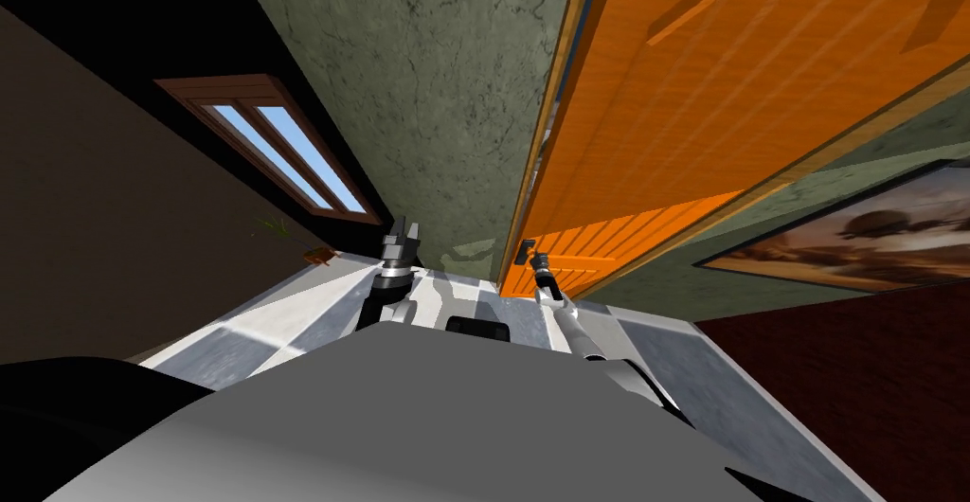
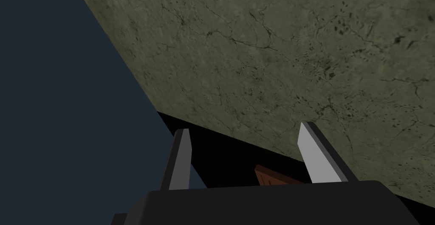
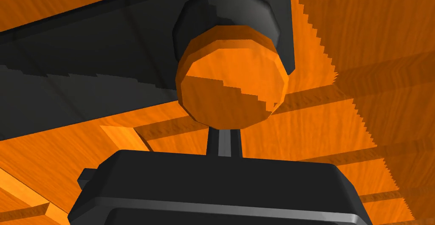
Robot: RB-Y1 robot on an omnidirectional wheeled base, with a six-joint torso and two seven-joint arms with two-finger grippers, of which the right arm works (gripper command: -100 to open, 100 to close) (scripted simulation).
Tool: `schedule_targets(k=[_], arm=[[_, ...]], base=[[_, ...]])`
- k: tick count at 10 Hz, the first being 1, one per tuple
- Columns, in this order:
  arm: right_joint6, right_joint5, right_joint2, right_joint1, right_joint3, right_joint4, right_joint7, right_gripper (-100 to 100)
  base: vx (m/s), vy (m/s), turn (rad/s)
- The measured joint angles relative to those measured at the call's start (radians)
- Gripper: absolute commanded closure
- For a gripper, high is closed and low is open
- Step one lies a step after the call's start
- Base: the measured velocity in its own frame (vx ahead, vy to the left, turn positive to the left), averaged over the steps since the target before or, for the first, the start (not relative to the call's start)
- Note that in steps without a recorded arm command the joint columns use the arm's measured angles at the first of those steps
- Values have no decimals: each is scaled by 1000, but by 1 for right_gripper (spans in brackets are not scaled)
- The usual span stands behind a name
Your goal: Pull the door open
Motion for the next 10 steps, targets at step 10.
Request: schedule_targets(k=[10], arm=[[45,-179,50,21,2,-61,-239,-100]], base=[[-81,-39,77]])
